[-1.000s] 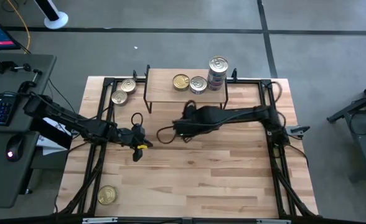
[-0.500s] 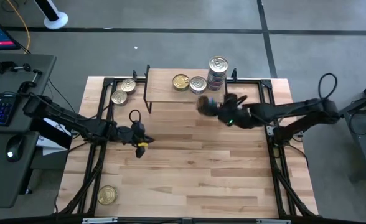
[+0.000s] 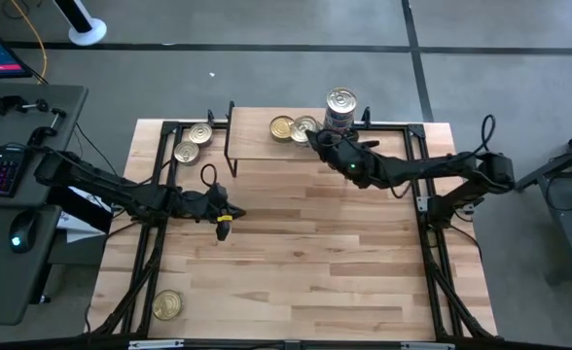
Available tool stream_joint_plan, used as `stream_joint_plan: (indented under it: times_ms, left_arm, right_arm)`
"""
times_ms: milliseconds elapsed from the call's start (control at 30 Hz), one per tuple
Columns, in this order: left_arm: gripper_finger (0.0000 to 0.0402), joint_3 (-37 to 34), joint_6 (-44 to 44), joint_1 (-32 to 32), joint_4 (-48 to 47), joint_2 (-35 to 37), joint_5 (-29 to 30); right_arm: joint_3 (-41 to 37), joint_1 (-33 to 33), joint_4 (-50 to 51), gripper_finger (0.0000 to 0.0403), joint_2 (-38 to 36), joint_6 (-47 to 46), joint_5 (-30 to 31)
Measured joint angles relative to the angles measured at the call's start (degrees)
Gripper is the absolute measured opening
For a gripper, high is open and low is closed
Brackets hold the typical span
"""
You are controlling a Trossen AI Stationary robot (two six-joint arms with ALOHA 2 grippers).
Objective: Stack canned seafood by type on shelf
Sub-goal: Stack the blue tuna can on top of the other blue tuna can on the shelf
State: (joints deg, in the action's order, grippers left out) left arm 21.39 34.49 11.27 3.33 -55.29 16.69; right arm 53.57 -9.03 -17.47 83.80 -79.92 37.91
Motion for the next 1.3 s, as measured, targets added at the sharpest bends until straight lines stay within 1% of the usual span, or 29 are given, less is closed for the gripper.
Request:
stream_joint_plan:
  times_ms: [167, 367, 600, 800, 1300]
  left_arm:
    - [0.0000, 0.0, 0.6, 0.0, 0.0, 0.0, -0.1]
    - [0.0000, 0.0, 0.9, 0.0, -0.1, 0.0, -1.3]
    - [0.0000, 0.0, 0.9, 0.0, -0.4, 0.0, -3.5]
    - [0.0000, 0.0, 1.4, 0.0, -0.4, 0.0, -4.8]
    - [0.0000, 0.0, 3.0, 0.0, -0.4, 0.0, -4.8]
  right_arm:
    - [1.9, -0.7, 0.9, 0.0169, 2.3, -1.2, 3.8]
    - [3.0, -1.6, 2.1, 0.0184, 2.4, -2.6, 5.9]
    - [3.0, -2.0, 3.8, 0.0187, 2.6, -5.3, 6.8]
    - [3.0, -2.3, 8.5, 0.0188, 2.7, -11.9, 7.6]
    - [3.0, -2.6, 8.2, 0.0190, 2.8, -12.6, 9.2]
